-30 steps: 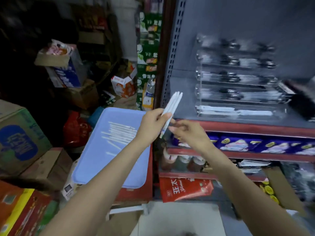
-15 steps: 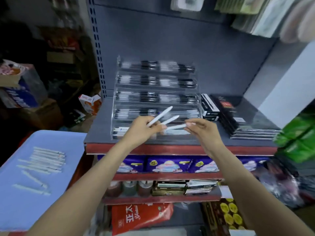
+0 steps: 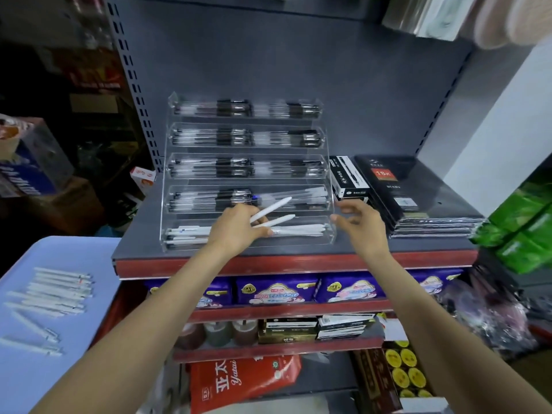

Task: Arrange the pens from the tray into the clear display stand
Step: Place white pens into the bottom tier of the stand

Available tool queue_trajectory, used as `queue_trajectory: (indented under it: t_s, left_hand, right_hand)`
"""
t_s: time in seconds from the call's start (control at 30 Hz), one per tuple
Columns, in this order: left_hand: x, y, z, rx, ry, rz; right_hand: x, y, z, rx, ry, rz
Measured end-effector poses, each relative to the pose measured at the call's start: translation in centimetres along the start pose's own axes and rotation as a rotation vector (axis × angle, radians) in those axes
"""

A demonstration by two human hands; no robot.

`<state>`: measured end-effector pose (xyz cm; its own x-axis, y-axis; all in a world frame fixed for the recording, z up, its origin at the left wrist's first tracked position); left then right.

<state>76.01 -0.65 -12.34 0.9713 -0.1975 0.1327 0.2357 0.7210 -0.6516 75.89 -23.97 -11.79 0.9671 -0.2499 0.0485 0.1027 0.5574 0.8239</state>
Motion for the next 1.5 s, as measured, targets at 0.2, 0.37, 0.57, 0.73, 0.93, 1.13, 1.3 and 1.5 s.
queue_trajectory:
  t_s: [0.2, 0.37, 0.57, 0.73, 0.93, 1.13, 1.3, 1.5]
  left_hand:
    - [-0.3, -0.7, -0.3, -0.080, -0.069, -0.054]
    - [-1.1, -0.6, 0.2, -0.226, -0.184, -0.095]
    - [-1.7, 0.3, 1.0, -0.223, -0.055, -0.103]
    - [-2.4, 0.1, 1.1, -0.337, 0.033, -0.082]
    - [-2.3, 1.4, 1.6, -0.342, -0.085, -0.041]
    - [-1.5, 0.8, 0.9, -0.282, -0.121, -0.052]
    - [-1.7, 0.7, 0.7, -0.315, -0.156, -0.059]
    - [-2.1, 0.5, 1.6, -0.323, -0.214, -0.036]
  right_hand:
    - [0.1, 0.2, -0.1, 0.024, -0.031, 0.036]
    - [-0.9, 2.2, -1.5, -0.187, 0.081, 0.247]
    - [-1.7, 3.2, -4.8, -0.147, 0.356, 0.210]
    - [-1.4, 4.0, -4.7, 0.287, 0.435, 0.104]
    - [-0.4, 2.4, -2.5, 0.144, 0.282, 0.079]
    - [-0.1, 1.8, -0.9, -0.185, 0.132, 0.141]
    - [0.1, 0.8, -0.1, 0.042, 0.089, 0.057]
    - [0.0, 1.5, -1.8, -0.286, 0.133, 0.160]
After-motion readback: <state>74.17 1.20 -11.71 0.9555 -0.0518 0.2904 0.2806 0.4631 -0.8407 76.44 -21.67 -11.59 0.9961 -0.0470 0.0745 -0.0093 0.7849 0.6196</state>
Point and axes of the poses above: each hand's wrist, its own x-axis towards the middle knuckle, its own z-axis out of the back of the hand, y = z × x, the point moved 4 cm from there along x, towards the middle knuckle, and after that the axes turned 11 degrees about -z, right-handed, at the moved point
